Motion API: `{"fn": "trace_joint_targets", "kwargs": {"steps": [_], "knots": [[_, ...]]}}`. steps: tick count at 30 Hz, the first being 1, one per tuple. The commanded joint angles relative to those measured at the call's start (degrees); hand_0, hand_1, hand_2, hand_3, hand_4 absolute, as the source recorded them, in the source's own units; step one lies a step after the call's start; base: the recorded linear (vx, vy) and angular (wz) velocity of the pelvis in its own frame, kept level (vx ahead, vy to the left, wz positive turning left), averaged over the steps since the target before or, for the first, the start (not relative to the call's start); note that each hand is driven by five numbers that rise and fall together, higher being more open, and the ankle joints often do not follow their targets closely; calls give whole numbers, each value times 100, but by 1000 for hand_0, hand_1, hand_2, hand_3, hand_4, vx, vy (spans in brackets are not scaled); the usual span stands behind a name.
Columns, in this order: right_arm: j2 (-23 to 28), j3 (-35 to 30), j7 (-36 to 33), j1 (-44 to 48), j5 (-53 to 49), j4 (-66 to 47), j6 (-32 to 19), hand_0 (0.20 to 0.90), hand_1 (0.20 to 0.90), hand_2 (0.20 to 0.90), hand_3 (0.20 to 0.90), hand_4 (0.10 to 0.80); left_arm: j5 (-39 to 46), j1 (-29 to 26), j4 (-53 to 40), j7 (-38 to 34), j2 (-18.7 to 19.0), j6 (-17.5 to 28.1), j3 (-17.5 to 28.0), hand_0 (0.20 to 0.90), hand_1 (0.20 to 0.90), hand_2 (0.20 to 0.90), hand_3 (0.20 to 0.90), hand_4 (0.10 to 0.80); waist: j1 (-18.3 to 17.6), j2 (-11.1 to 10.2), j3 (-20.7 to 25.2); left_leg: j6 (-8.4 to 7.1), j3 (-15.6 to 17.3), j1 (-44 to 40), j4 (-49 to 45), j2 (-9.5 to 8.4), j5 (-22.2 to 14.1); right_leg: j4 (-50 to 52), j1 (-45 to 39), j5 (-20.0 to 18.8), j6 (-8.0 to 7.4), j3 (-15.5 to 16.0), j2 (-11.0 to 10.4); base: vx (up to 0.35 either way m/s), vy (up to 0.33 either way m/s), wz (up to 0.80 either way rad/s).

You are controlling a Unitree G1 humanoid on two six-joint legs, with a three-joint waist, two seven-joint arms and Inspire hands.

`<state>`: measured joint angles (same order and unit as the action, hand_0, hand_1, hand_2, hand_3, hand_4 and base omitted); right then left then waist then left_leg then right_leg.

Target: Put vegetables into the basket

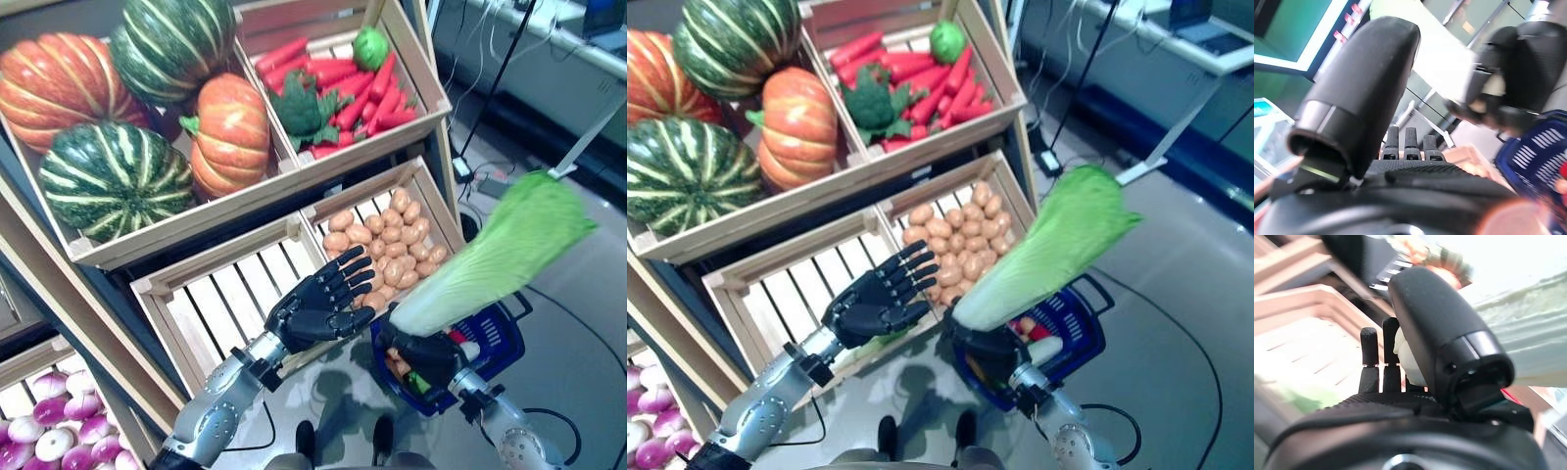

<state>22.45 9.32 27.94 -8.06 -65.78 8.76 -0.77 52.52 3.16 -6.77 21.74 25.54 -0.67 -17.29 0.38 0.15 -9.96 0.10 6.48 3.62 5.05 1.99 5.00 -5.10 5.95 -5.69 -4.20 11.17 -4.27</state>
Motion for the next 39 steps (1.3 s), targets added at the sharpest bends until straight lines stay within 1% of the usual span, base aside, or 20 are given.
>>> {"fn": "trace_joint_targets", "kwargs": {"steps": [1,3,5,7,8,9,10,14,15,16,19,22,24,26,27,28,29,31,34,39], "knots": [[-302,-500,-21,1029,-712,-524,-1107,300,300,300,300,400,-33,-901,-427,160,-69,917,403,900,900,900,900,800,-101,-110,-490,-256,-198,274,-5,183,-195,10,-20,6,-312,-119,-192,-123,-30,-2],[-458,-689,-67,1206,-1060,-397,-1384,300,300,300,300,400,-74,-1038,-394,111,-80,1109,499,900,900,900,900,800,-125,-88,-730,-247,-170,458,-5,192,-124,10,111,-26,-258,-104,-126,-148,-36,0],[-523,-776,-75,1274,-1193,-340,-1492,300,300,300,300,400,-63,-1114,-375,112,-76,1178,533,900,900,900,900,800,-130,-68,-834,-239,-162,525,-5,189,-88,53,160,-22,-224,-76,-94,-91,-11,3],[-523,-1023,-109,1423,-1637,-186,-1699,300,300,300,300,400,-37,-1283,-314,126,-77,1340,598,900,900,900,900,800,-113,1,-1120,-261,-143,741,-139,183,31,495,420,149,-130,-13,-63,-117,6,2],[-519,-1047,-108,1442,-1672,-160,-1715,300,300,300,300,400,-37,-1307,-312,117,-79,1351,599,900,900,900,900,800,-112,6,-1153,-265,-144,793,-211,178,20,559,463,172,-123,-5,-69,-127,-6,5],[-500,-1122,-107,1480,-1780,-90,-1778,300,300,300,300,400,-47,-1349,-306,118,-68,1404,622,900,900,900,900,800,-112,13,-1260,-279,-136,971,-477,154,-21,730,591,209,-103,28,-92,-147,-23,8],[-481,-1254,-126,1578,-1981,35,-1897,300,300,300,300,400,-238,-1408,-327,12,-37,1597,646,900,900,900,900,800,-100,20,-1440,-284,-125,1296,-945,125,-117,1054,841,269,-69,108,-154,-171,-31,10],[-477,-1490,-184,1755,-2262,306,-1940,300,300,300,300,400,-437,-1437,-513,39,33,1910,734,900,900,900,900,800,-27,44,-1757,-220,-177,2059,-2006,44,-458,1878,1456,512,4,157,-295,-137,-23,4],[-499,-1503,-199,1774,-2266,337,-1969,300,300,300,300,400,-459,-1453,-527,55,30,1935,735,900,900,900,900,800,-19,46,-1785,-205,-174,2144,-2082,32,-455,1942,1531,508,18,167,-319,-79,-16,-4],[-517,-1530,-202,1819,-2338,426,-2023,300,300,300,300,400,-524,-1480,-533,92,25,2001,724,900,900,900,900,800,10,59,-1850,-176,-179,2334,-2381,4,-592,2239,1705,634,44,153,-360,-87,-14,-6],[-469,-1590,-291,2050,-2570,695,-2086,300,300,300,300,400,-592,-1657,-524,39,22,2096,619,900,900,900,900,800,73,103,-1969,-112,-215,2781,-2900,-84,-745,2840,2155,767,62,131,-494,-81,3,7],[-351,-1677,-633,2377,-2717,1021,-2095,300,300,300,300,400,-695,-1904,-512,-72,4,2220,483,900,900,900,900,800,137,173,-1984,-29,-217,3379,-3472,-166,-950,3649,2855,1001,65,66,-674,-56,7,33],[-344,-1684,-761,2439,-2692,1074,-2094,300,300,300,300,400,-685,-1941,-556,-113,7,2248,470,900,900,900,900,800,151,194,-1984,9,-207,3565,-3671,-174,-1036,3916,3091,1087,86,23,-695,-21,-2,26],[-302,-1674,-1042,2596,-2639,1213,-2022,300,300,300,300,400,-633,-2014,-578,-188,-25,2266,435,900,900,900,900,800,191,236,-1984,77,-216,3948,-4098,-192,-1195,4392,3525,1205,117,-22,-730,21,-14,17],[-291,-1682,-1132,2635,-2604,1259,-1973,300,300,300,300,400,-636,-2035,-577,-227,-31,2258,437,900,900,900,900,800,200,242,-1984,52,-254,3957,-4238,-205,-1389,4551,3548,1373,75,-78,-722,-11,-6,7],[-271,-1685,-1191,2657,-2605,1295,-1947,300,300,300,300,400,-641,-2046,-578,-266,-33,2267,424,900,900,900,900,800,200,251,-1984,94,-213,4114,-4312,-192,-1275,4619,3698,1268,138,-46,-736,87,-7,3],[-245,-1667,-1307,2697,-2580,1384,-1894,300,300,300,300,400,-618,-2062,-552,-320,-36,2268,404,900,900,900,900,800,204,260,-1984,73,-249,4131,-4467,-204,-1443,4802,3731,1404,98,-104,-722,10,1,7],[-128,-1624,-1540,2888,-2304,1614,-1724,300,300,300,300,400,-602,-2124,-505,-449,-43,2296,395,900,900,900,900,800,230,286,-1984,91,-244,4376,-4811,-206,-1573,5136,3967,1517,127,-154,-736,53,-1,6],[60,-1577,-1697,3162,-2201,2210,-1401,300,300,300,300,400,-672,-2241,-396,-685,-42,2338,420,900,900,900,900,800,270,332,-1984,144,-240,4700,-5155,-190,-1653,5543,4313,1585,173,-221,-731,0,0,0],[311,-1425,-2079,3581,-1851,2965,-836,300,300,300,300,400,-665,-2352,-330,-918,-31,2198,385,900,900,900,900,800,355,376,-1984,182,-268,5149,-5594,-247,-1718,5967,4768,1584,209,-305,-702,6,-17,1]]}}
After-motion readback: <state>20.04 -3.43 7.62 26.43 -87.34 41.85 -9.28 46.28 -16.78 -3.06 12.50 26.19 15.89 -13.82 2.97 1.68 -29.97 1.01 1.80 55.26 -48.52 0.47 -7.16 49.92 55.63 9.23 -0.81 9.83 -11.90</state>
